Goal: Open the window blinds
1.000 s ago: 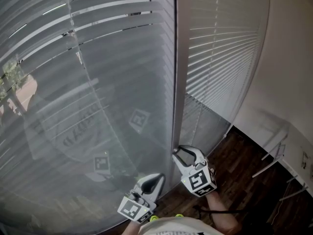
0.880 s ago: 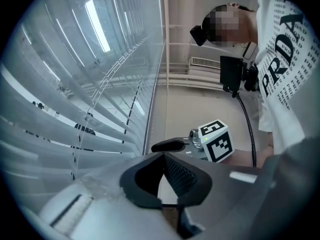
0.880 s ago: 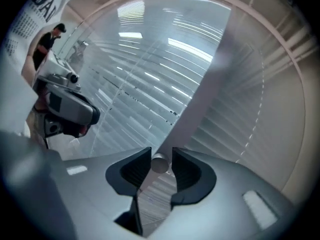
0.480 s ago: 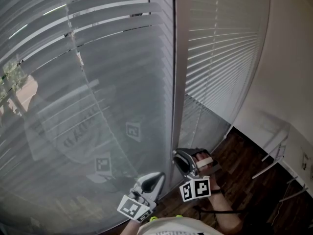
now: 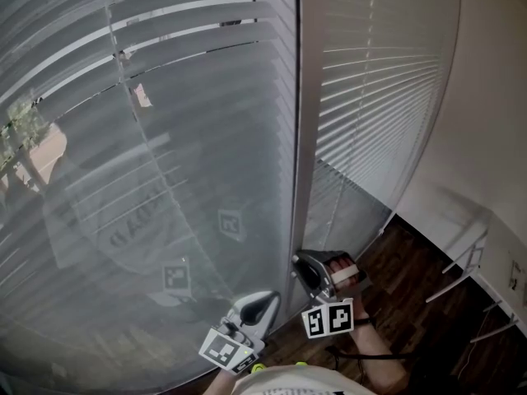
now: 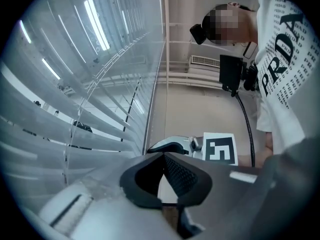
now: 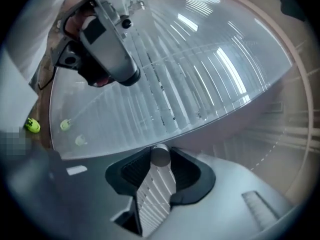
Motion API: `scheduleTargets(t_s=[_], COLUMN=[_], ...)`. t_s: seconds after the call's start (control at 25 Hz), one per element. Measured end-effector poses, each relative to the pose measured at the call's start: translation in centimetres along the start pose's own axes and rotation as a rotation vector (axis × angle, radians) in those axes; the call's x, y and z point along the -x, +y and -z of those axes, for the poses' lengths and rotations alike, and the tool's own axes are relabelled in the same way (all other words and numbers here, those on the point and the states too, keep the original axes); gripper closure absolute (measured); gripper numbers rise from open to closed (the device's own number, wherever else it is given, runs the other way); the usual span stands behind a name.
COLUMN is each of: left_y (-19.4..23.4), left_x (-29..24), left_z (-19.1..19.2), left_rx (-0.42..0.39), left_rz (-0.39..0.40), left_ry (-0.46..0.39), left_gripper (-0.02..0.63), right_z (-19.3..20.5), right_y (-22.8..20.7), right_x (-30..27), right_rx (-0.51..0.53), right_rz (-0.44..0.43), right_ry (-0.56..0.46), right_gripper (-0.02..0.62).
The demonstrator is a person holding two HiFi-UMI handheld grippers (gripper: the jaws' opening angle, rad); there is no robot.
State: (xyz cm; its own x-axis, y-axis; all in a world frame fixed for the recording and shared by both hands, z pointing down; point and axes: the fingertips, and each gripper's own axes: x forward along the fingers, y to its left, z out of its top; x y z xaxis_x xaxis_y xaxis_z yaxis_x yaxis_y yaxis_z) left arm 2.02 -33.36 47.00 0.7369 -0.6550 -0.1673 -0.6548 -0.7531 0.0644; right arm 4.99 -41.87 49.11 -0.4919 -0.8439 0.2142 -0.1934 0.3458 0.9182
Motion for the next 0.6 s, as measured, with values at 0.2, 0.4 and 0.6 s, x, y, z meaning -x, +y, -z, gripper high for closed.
scheduleTargets(t_s=[0.2,0.4,0.6], left_y=[-0.19,0.0,-0.27], left_x=[-0.12,-0.12,0.1], left_z=[0.06,0.3,0.2], left_rx=[0.009,0.007,0.013], left_rz=[0.0,0.002,0.003], left_ry=[-0.004,0.001,-0.002], left_gripper=[0.615,0.615,0.615], right_z=[-0.06,0.07,0.1], right_y=[-0.27,-0.56,-0.74], right_x=[0.07,-0.07,0.12], right_rx=[-0.17,-0.341,-0.534], right_rz=[-0.009,-0.015,-0.031], right_ry=[-0.025,-0.045,-0.069], right_gripper=[0.465,0.465,0.466])
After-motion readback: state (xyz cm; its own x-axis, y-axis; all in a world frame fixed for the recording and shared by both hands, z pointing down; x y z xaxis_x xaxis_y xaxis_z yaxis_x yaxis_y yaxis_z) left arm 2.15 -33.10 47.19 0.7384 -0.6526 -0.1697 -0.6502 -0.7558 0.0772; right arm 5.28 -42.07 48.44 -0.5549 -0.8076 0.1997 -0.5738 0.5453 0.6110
